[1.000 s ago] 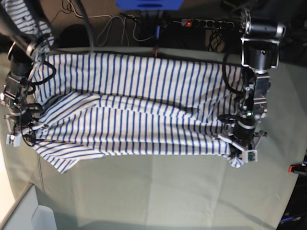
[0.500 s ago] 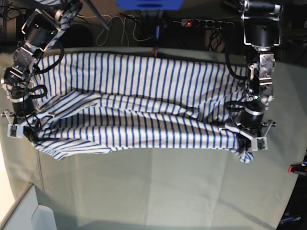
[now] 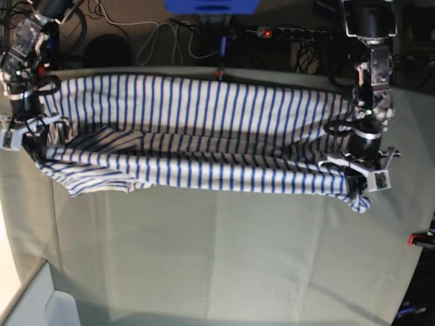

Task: Layout the t-shirt on the table in an organized manner, then fold the t-shirt properly
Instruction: 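Lift the held hem with both grippers and fold it over the shirt body, then adjust the right gripper's grip on the folded shirt end and press it flat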

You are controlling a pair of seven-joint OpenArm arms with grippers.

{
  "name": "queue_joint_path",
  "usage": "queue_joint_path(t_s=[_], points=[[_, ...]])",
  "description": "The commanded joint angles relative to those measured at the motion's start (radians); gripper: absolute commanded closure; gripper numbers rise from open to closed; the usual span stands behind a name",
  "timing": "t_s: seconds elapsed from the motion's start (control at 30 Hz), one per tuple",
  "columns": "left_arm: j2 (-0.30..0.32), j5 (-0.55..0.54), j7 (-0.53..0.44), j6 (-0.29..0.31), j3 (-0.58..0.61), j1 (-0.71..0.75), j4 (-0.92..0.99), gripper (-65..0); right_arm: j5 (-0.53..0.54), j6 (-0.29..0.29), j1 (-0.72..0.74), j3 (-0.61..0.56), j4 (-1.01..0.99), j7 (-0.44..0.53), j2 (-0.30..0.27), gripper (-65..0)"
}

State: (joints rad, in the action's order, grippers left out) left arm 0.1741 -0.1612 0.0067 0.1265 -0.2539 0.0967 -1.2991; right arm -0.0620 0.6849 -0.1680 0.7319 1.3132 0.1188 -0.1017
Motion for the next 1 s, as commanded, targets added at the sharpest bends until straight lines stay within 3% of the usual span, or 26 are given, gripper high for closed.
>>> queue_joint_path(t_s=[0.0, 0.33, 0.57, 0.77, 0.97], points=[[0.012, -0.004, -0.029, -0.009, -0.011, 0.002, -0.030, 0.0, 0.031, 0.013, -0.018, 0.005, 0.018, 0.028, -0.017, 0.0], [0.020, -0.004, -0.030, -0.008, -0.015, 0.154, -0.096, 0.0, 0.041, 0.013, -0.115, 0.016, 0.021, 0.031, 0.007, 0.0], [0.017, -0.004, -0.030, -0.008, -0.015, 0.182, -0.050, 0.0, 0.043, 0.013, -0.187, 0.008, 0.021, 0.032, 0.010, 0.0], [0.015, -0.004, -0.030, -0.008, -0.015, 0.212, -0.050, 0.0, 0.041, 0.013, -0.235, 0.005, 0.021, 0.147, 0.030, 0.0], [0.020, -0.004, -0.030, -0.008, -0.015, 0.209, -0.012, 0.0, 0.037, 0.013, -0.230, -0.022, -0.036, 0.149, 0.023, 0.0]])
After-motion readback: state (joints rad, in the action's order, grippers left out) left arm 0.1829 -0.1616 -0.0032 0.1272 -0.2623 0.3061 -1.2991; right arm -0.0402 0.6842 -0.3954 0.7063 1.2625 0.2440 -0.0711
